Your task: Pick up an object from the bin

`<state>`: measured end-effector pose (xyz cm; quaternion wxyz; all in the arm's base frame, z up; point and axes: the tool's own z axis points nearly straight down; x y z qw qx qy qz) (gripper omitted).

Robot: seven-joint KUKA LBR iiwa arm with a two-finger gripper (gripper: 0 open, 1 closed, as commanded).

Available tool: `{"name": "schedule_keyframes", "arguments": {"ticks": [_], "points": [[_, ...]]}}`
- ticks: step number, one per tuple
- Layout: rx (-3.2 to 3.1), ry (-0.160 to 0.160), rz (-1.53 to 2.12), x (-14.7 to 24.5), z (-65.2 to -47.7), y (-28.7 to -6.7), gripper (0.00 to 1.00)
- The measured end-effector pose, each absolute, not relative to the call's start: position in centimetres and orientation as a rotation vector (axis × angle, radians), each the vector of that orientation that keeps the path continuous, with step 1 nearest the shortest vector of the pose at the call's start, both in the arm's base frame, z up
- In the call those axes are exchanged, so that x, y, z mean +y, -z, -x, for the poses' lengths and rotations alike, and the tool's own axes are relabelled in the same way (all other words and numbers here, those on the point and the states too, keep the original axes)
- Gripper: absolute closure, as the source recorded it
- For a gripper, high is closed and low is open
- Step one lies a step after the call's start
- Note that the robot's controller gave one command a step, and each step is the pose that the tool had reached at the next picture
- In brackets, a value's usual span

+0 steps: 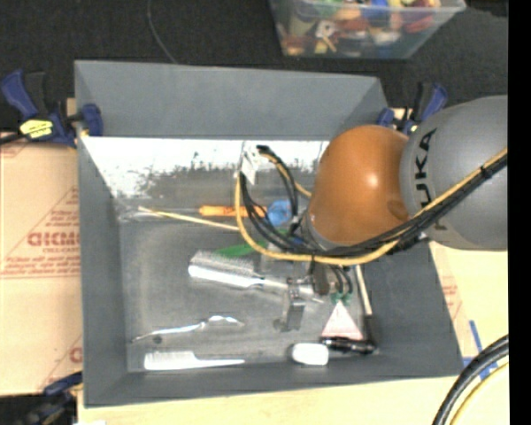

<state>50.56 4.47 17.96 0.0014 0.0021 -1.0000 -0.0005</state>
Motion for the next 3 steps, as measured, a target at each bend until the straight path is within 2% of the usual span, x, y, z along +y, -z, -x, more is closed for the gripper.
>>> {"name": "schedule_keyframes", "arguments": {"ticks": [1,2,3], "points": [[-3.145,0.002,-0.003,4.5,-50.7,-18.2,0.00],[-3.148,0.005,0.020,7.0,-56.7,-6.9,0.00],[-3.161,0.000,-0.046,6.6,-58.2,-7.2,0.00]]}}
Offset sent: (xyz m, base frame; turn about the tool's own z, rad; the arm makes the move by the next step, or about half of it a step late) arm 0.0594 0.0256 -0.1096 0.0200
